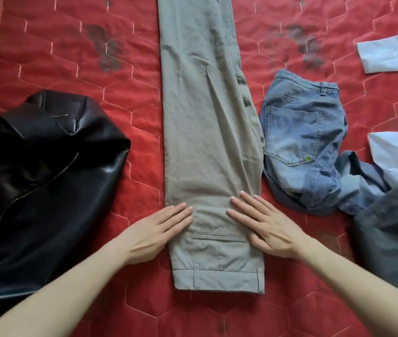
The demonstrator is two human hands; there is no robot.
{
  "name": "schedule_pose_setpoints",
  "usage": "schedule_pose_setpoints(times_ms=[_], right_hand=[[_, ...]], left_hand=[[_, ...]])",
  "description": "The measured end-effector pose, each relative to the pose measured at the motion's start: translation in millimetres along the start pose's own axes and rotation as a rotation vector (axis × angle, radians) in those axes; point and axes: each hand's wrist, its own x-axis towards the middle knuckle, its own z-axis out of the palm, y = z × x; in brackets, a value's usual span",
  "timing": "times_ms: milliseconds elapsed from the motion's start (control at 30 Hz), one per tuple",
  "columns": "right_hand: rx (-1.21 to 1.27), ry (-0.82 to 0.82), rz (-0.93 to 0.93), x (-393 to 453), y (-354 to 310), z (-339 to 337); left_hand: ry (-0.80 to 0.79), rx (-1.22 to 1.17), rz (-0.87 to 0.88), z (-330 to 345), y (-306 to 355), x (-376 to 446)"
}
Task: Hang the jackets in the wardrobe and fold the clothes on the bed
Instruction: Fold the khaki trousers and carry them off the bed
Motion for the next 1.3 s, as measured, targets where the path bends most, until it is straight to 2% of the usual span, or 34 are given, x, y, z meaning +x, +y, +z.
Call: schedule_pose_setpoints(times_ms=[100, 267, 433, 533, 633, 700, 800, 833, 900, 933, 1033, 1167, 1300], right_hand=[[-0.085, -0.085, -0.101, -14.6, 19.0, -13.5], [-0.201, -0.002, -0.207, -13.0, 28.1, -9.7], [-0.202, 0.016, -0.171, 9.5, 18.2, -1.8], [-0.084, 0.075, -0.114, 3.7, 7.3, -7.7], [0.060, 0.086, -0.092, -9.5, 2.2, -23.0], [0.184, 0.079, -0.050, -16.9, -4.8, -32.6], [0.429, 0.129, 0.118, -24.9, -13.8, -23.2], [0.527, 0.153, 0.208, -26.6, -16.8, -17.5], [0.720, 0.236, 0.388, -25.6, -23.9, -8.7], [0.791, 0.309, 0.474, -20.9, -29.1, -10.1], [0.959, 0.539, 0.673, 2.7, -45.5, -25.1], [0.905, 0.607, 0.836, 29.7, -52.5, -20.3], [0.709, 0.550, 1.050, 45.3, -42.5, -8.9]], left_hand=[[-0.004, 0.091, 0.059, -3.3, -7.0, 1.9], [0.012, 0.039, 0.046, -5.3, -10.2, 20.2], [-0.049, -0.049, -0.050, -4.5, 7.3, 22.8], [-0.060, -0.103, -0.111, -13.1, 19.2, 20.0], [-0.163, -0.300, -0.137, -15.7, 16.8, 17.9], [-0.225, -0.572, -0.204, -18.3, 19.3, 17.4], [-0.113, -1.010, -0.433, -34.2, 42.0, 16.0], [-0.063, -1.075, -0.527, -41.2, 49.5, 15.0], [0.052, -1.090, -0.712, -50.1, 59.5, 16.2], [0.103, -1.104, -0.731, -52.6, 61.5, 16.5], [0.172, -1.152, -0.932, -46.2, 54.8, 29.1], [0.323, -1.189, -1.006, -38.3, 47.9, 46.1], [0.413, -1.221, -1.039, -28.7, 39.1, 56.7]])
